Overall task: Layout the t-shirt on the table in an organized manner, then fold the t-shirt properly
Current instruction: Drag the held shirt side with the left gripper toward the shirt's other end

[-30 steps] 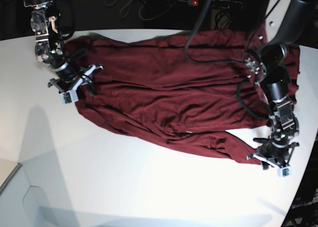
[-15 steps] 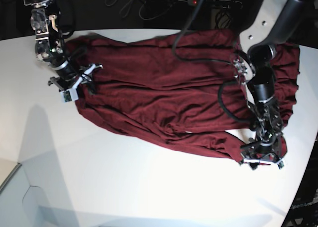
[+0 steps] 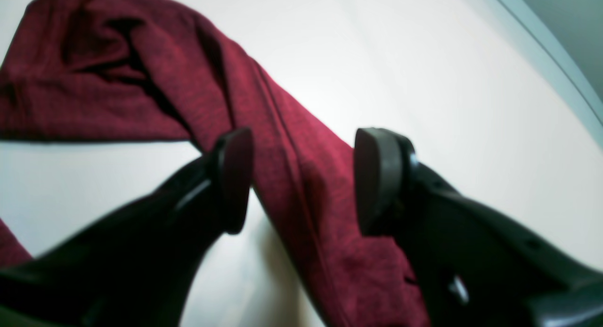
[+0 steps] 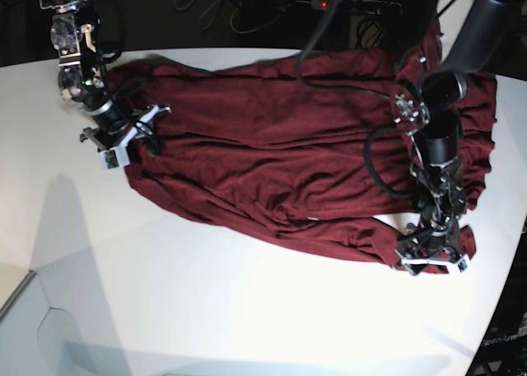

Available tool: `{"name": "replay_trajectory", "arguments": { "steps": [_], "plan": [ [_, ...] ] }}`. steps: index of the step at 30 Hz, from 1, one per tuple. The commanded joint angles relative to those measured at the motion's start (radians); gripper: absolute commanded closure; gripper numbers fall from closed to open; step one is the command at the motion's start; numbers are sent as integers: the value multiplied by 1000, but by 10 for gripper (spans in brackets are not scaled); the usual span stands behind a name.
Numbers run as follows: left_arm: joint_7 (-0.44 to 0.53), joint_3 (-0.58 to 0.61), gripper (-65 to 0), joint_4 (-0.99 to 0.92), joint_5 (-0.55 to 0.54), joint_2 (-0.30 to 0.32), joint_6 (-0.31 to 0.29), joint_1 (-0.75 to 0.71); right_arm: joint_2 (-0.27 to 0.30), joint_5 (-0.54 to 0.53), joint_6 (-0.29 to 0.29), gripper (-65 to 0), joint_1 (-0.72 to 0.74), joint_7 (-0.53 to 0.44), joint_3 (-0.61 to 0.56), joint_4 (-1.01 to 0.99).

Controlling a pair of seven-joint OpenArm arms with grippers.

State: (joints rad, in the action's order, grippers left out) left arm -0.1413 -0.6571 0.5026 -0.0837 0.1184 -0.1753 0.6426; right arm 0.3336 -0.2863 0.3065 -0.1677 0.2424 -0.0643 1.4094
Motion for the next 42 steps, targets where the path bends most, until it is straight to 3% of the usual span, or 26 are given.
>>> {"name": "replay_trajectory", "arguments": {
  "steps": [1, 9, 13, 17, 19, 23, 29, 32, 42],
  "plan": [
    [22, 4, -329, 12, -8, 7, -3, 33, 12, -3, -2, -281, -2, 8, 5, 11],
    [22, 6, -324, 12, -8, 2, -3, 12, 15, -3, -2, -281, -3, 8, 5, 9],
    [22, 6, -259, -26, -12, 5, -2, 10, 14, -3, -2, -281, -3, 8, 5, 9],
    [22, 6, -238, -65, -9, 7, -2, 16, 12, -3, -2, -281, -3, 8, 4, 9],
    [22, 6, -183, -74, -8, 7, -2, 16, 12, -3, -2, -281, -3, 8, 4, 9],
    [22, 3, -4, -75, -12, 8, -2, 16, 14, -3, -2, -281, -3, 8, 5, 9],
    [19, -2, 0, -40, -18, 5, -10, 16, 15, -3, -2, -281, -13, 8, 5, 9],
    [10, 3, -1, 97, -66, -6, -13, -8, 15, -3, -2, -281, -13, 8, 5, 9],
    [-277, 7, -1, 798, -253, -130, -13, -261, 15, -3, -2, -281, -10, 8, 7, 11]
  ]
}}
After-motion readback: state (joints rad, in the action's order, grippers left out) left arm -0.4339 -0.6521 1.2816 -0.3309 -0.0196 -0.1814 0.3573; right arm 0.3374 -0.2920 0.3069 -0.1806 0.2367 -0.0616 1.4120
